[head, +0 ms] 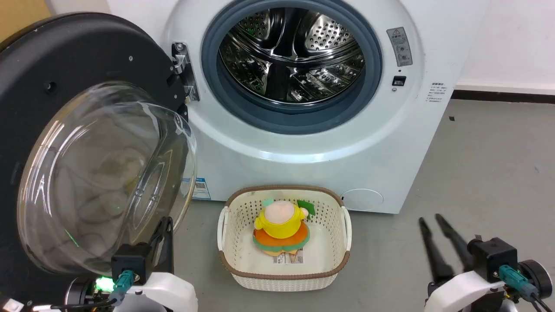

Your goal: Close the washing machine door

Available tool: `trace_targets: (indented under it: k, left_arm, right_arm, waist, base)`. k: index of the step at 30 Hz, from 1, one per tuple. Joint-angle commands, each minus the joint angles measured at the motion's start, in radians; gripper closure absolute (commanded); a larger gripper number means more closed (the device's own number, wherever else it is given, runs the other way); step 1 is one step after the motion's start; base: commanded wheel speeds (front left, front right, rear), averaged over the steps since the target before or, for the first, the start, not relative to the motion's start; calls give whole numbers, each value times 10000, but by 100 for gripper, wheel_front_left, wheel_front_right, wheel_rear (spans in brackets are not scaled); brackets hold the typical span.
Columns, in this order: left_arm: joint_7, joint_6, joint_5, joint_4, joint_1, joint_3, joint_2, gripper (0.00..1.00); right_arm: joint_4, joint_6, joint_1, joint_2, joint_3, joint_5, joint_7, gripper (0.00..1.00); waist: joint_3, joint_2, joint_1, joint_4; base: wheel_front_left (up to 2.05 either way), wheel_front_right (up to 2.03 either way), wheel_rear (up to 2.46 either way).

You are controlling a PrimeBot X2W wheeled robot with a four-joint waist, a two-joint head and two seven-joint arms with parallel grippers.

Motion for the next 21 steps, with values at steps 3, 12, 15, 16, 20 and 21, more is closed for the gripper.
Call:
trace_targets:
  k: [3,12,15,16,20,21]
  left_arm:
    - [-71,35,-21,14,3,-41,0,0]
    - [-259,130,-75,23,7,-148,0,0]
    - [-321,158,-93,18,14,-179,0,0]
    - [-342,168,-100,17,17,-187,0,0]
    - [-425,204,-121,9,28,-217,2,0]
    - [-446,212,-126,7,30,-226,2,0]
  right_arm:
    - [27,0,8,1,-15,69,-67,0]
    - [106,1,14,0,-8,237,-256,0]
    - [122,1,23,-1,-5,294,-319,0]
    - [122,1,26,-1,-3,314,-340,0]
    - [118,1,50,-1,6,390,-423,0]
    - [118,1,58,-1,13,406,-444,0]
  waist:
    - [1,0,0,0]
    - [-3,0,0,27]
    - [-10,0,0,63]
    - [-13,0,0,79]
    - [-25,0,0,163]
    - [-29,0,0,191]
  base:
    - [0,0,0]
    - [0,0,0]
    - [0,0,0]
    - [0,0,0]
    - [0,0,0]
    - [0,0,0]
